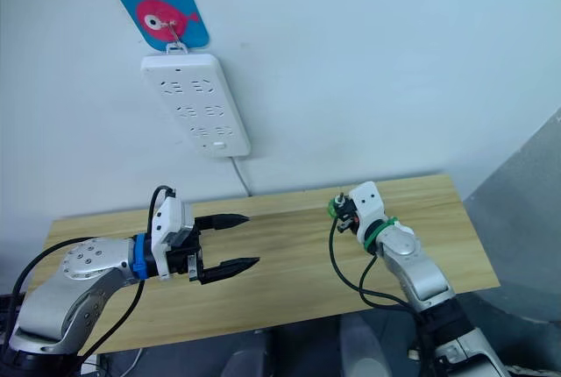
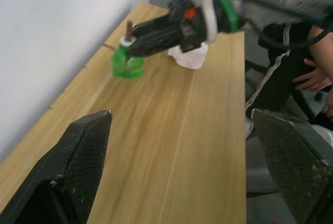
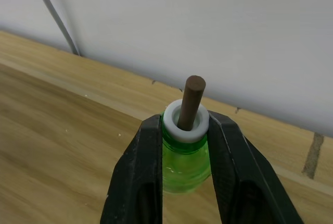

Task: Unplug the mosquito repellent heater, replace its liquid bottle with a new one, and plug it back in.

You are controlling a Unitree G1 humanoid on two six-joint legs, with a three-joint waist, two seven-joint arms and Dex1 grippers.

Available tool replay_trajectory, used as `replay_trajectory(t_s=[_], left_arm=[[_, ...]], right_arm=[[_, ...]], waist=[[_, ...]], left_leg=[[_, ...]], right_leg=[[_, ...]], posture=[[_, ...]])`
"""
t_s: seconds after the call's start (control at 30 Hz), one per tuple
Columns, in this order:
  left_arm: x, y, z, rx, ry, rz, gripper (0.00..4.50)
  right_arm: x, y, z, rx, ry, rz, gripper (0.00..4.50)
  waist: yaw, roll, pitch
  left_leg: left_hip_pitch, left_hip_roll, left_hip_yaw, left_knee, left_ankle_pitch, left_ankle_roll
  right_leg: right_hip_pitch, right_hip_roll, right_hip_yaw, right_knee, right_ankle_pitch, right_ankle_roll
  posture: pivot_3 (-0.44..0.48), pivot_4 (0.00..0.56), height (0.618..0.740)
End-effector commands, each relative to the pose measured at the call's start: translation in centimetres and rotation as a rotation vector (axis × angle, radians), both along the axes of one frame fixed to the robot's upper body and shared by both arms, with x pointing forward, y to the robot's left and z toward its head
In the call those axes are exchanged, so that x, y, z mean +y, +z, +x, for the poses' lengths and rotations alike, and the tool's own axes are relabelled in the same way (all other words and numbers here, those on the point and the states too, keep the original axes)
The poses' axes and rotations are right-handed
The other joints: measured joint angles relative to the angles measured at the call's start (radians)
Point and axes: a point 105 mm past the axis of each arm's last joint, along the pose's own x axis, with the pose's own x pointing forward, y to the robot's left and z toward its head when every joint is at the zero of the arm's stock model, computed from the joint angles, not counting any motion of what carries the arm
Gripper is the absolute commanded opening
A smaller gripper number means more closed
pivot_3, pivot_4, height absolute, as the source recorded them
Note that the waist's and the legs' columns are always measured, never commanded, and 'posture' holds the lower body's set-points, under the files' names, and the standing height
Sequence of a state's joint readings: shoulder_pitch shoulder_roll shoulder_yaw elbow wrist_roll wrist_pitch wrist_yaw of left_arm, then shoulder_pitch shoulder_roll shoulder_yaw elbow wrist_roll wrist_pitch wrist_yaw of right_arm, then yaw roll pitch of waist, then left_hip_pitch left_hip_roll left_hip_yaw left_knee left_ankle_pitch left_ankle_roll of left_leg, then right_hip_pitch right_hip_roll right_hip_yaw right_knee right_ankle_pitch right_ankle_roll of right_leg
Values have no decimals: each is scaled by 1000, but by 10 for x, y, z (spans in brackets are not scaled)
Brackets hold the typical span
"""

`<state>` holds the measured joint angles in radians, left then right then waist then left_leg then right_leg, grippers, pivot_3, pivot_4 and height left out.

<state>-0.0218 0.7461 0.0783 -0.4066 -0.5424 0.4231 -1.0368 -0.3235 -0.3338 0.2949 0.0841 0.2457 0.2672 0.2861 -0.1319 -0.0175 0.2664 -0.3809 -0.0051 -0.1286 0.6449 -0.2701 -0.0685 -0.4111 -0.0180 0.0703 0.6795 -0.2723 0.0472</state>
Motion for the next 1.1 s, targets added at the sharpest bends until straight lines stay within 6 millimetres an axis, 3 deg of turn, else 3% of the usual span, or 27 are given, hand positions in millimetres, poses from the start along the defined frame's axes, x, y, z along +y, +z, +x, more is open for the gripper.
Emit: replay_trajectory(t_s=[0.03, 0.27, 0.63, 0.83, 0.97, 1.1], left_arm=[[1, 11, -4, -44, 7, 0, 4500], [0, 17, -3, -50, 46, -24, 4500], [0, 22, 3, -77, 81, -35, 4500], [0, 22, 4, -83, 86, -31, 4500], [5, 27, 7, -114, 119, -28, 4500], [17, 31, 7, -134, 179, -16, 4500]], right_arm=[[2, 2, 6, -45, 1, -7, 831], [-9, -13, 18, -39, -70, -17, 831], [-10, -27, 16, -19, -73, -27, 831], [-16, -22, 18, -34, -97, 13, 2944], [-22, -4, 10, -60, -96, 63, 4369], [-26, 20, -6, -113, -70, 91, 4369]], waist=[[0, 0, 4], [16, 0, 12], [21, 0, 16], [21, 0, 16], [23, 0, 16], [24, 0, 16]], left_leg=[[0, 0, 0, 0, 0, 0], [0, 0, 0, 0, 0, 0], [0, 0, 0, 0, 0, 0], [0, 0, 0, 0, 0, 0], [0, 0, -1, 0, 0, 0], [-1, 0, -1, 0, 0, 0]], right_leg=[[0, 0, 0, 0, 0, 0], [0, 0, 0, 0, 0, 0], [0, 0, 0, 0, 0, 0], [0, 0, 0, 0, 0, 0], [0, 0, 0, 0, 0, 0], [-1, -1, 0, 0, 0, 0]], posture=[[-89, 293, 740], [-74, 301, 740], [-80, 292, 740], [-82, 287, 740], [-84, 286, 740], [-88, 284, 740]])
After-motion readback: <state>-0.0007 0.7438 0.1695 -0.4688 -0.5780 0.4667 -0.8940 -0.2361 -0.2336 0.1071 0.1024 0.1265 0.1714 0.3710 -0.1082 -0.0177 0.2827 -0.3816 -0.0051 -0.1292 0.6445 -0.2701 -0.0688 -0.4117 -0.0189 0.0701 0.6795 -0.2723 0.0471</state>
